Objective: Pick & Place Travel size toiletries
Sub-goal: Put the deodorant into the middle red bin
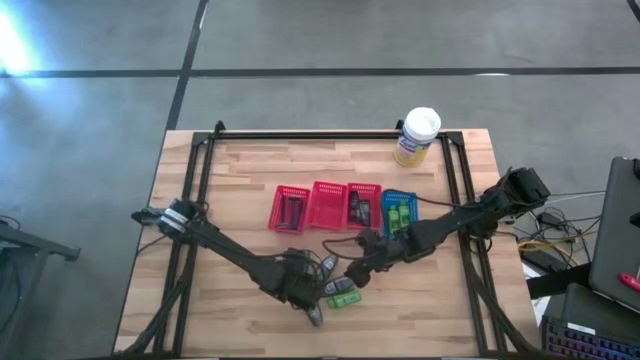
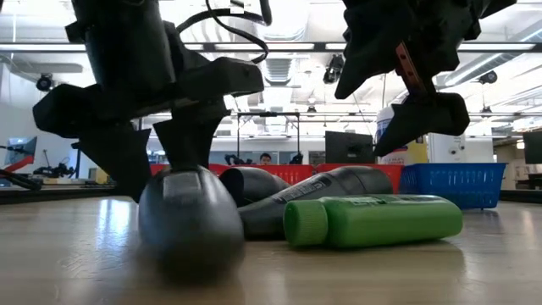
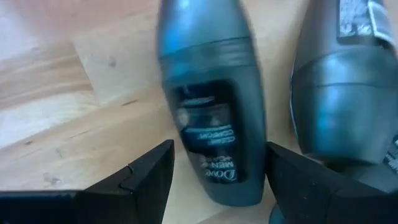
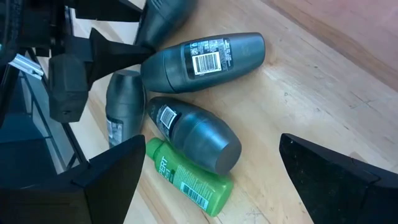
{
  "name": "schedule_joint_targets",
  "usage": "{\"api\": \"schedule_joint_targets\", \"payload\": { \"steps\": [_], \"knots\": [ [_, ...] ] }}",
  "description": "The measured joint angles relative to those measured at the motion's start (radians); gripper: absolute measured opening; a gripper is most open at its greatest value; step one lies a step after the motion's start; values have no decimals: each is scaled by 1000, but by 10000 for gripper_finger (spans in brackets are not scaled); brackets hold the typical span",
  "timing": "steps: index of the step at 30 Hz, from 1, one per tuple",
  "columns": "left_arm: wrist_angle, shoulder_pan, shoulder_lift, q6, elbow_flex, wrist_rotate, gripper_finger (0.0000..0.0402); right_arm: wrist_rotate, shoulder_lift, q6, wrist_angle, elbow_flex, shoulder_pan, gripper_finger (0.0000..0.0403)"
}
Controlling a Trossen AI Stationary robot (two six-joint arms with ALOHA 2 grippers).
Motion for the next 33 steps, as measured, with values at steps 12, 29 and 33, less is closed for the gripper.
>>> {"api": "schedule_joint_targets", "payload": {
  "steps": [12, 29, 33],
  "knots": [
    [-7, 9, 8, 95, -17, -33, 248, 0, 0, -2, 0, 0, 3, 366],
    [73, 10, -24, 361, -93, -27, 183, -34, -4, -23, 6, 0, 2, 365],
    [38, 1, -40, 460, -97, -31, 183, -63, -12, -37, 28, 0, -4, 361]
  ]
}}
